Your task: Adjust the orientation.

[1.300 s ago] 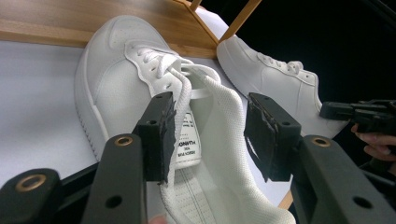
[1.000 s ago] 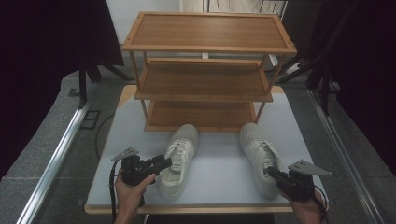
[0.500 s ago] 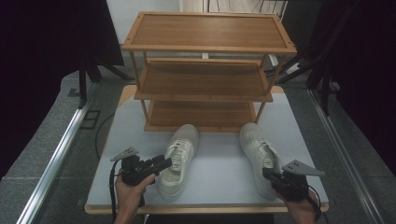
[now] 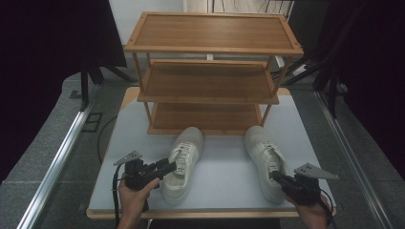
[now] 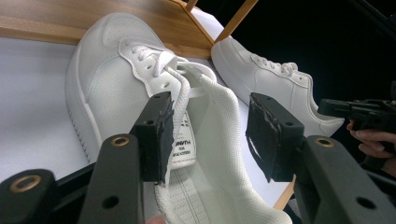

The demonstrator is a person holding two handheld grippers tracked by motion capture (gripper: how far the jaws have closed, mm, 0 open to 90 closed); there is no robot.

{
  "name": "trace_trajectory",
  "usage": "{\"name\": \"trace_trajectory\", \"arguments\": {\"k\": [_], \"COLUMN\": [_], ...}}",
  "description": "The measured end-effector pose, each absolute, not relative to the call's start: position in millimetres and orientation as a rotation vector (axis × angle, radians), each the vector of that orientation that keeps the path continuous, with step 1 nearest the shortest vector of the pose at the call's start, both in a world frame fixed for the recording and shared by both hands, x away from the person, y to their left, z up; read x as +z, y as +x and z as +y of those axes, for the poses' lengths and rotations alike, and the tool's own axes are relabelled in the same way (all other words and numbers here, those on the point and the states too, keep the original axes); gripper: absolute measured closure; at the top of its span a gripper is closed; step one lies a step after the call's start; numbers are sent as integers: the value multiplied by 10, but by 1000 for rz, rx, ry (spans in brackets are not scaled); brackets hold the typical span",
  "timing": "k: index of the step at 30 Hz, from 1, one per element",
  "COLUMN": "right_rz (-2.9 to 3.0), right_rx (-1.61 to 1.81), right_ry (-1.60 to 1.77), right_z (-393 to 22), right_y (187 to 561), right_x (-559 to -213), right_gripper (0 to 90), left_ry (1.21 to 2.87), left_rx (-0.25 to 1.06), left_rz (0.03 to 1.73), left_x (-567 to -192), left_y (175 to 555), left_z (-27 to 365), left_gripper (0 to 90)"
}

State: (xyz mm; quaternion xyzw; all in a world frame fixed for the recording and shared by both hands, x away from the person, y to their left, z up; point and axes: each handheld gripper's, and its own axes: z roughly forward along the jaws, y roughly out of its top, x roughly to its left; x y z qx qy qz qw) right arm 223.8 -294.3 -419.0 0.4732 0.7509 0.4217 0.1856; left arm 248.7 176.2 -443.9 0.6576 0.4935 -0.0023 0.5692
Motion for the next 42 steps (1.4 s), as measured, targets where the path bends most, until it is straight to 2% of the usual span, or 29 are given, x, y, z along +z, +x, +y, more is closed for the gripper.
{"name": "trace_trajectory", "arguments": {"k": [18,23,42], "right_rz": [2139,2145,2100], "right_rx": [1217,1191,1236], "right_ry": [1254,1284,1258], "right_z": [-2796,-2818,-2838], "right_y": [2209,2242,2208], "right_x": [-4170,-4239,-4156], "right_gripper": [879,879,857], "left_ry": [1536,1536,1528], "left_rx": [-14,-14,-22], "left_rz": [1157,1153,1152], "left_x": [-4447,-4449,-4458], "left_y": [2487,2489,2492], "left_z": [1766,1769,1769], "left_gripper": [502,499,496]}}
